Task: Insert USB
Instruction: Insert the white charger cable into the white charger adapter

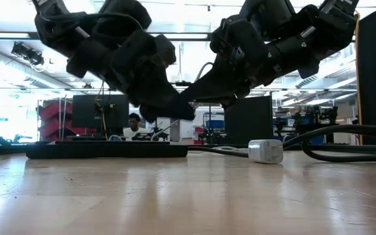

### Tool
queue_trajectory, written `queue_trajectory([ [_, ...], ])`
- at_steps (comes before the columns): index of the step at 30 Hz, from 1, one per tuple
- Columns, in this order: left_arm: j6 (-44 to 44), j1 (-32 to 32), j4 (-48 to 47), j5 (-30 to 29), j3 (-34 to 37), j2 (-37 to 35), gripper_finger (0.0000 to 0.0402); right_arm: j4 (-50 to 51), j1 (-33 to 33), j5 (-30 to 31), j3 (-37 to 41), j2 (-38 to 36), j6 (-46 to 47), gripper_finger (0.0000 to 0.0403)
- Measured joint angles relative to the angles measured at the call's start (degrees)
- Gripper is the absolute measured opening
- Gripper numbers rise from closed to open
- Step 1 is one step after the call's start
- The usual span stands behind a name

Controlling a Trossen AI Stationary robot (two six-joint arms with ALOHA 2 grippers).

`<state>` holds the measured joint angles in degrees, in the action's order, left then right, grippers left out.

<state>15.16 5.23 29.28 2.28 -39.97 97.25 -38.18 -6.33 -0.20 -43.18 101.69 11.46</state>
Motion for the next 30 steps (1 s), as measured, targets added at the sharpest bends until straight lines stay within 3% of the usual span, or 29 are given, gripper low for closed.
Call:
queue_trajectory([
  [15,-1.1,0.0,4.5,0.7,0.0,0.4,0.0100,0.2,0.0,-1.1,0.0,0.0,0.3,0.0002],
  [25,-2.2,0.0,3.0,0.5,0.1,0.4,0.0012,0.8,0.0,-2.1,0.0,0.0,1.4,0.0003],
  [30,-3.1,0.0,3.1,0.7,0.1,0.5,0.0001,1.4,0.0,-2.7,0.0,-0.1,1.0,0.0005],
])
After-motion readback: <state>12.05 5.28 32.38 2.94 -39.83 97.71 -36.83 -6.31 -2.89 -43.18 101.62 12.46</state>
